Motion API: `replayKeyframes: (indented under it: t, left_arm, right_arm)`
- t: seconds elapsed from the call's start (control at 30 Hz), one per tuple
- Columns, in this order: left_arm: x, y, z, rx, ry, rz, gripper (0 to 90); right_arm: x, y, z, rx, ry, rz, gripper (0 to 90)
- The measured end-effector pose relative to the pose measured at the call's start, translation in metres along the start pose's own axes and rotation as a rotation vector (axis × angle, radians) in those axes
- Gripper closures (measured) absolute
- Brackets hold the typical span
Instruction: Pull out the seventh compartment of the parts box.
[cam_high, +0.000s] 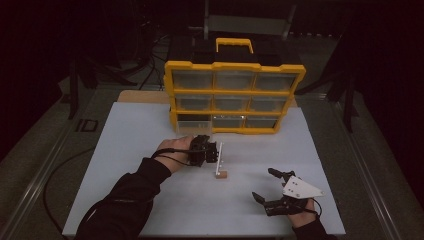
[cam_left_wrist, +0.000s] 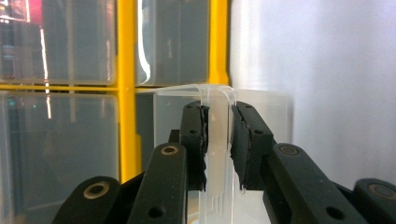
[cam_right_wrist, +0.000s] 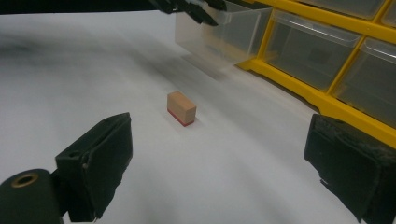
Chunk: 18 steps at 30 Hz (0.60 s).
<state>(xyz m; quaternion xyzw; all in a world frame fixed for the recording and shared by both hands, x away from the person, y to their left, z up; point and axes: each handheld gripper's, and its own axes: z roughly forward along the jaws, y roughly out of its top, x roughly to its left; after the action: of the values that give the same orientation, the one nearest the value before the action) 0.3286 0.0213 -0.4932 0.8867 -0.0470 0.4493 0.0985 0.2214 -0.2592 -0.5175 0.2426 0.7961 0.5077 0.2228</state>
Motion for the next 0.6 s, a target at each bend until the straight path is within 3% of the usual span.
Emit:
replayKeyframes:
  t: [0.6]
  left_arm:
    - [0.0042,-0.0035,0.0019,-0.027,-0.028,-0.018,75.3]
  right_arm:
    - [0.0000,0.0003,0.0003,0.000,0.001,-0.005,8.2]
